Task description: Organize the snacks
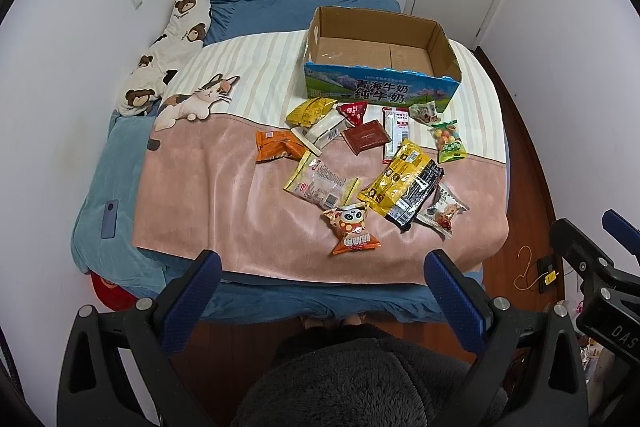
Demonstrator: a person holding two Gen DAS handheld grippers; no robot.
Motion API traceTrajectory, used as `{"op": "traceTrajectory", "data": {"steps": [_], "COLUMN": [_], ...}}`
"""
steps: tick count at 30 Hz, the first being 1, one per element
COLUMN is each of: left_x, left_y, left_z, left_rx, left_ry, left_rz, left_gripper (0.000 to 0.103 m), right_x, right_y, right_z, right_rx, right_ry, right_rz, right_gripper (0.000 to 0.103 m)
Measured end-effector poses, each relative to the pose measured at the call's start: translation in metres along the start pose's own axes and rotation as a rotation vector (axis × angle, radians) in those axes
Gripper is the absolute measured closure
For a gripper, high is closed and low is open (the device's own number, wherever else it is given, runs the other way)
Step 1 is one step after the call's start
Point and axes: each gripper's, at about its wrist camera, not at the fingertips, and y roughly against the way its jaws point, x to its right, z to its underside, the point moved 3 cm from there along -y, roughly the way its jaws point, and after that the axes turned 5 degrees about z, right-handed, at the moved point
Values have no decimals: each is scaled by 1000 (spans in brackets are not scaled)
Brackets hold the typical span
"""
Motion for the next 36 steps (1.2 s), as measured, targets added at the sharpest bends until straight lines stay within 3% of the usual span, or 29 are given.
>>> {"op": "traceTrajectory", "data": {"steps": [8,36], "left_x": [2,-1], "left_y": [8,4], "left_z": [11,4], "left_rx": [6,-2], "left_ry": [-2,1], "left_rz": [1,3], "left_gripper": [0,0], "right_x": [0,-6], "right_y": [1,-1], "right_z": [0,3], "right_rx": [-1,-17], "right_ry": [1,-2], "right_rz": [-1,-15], "right_gripper": [0,0]}}
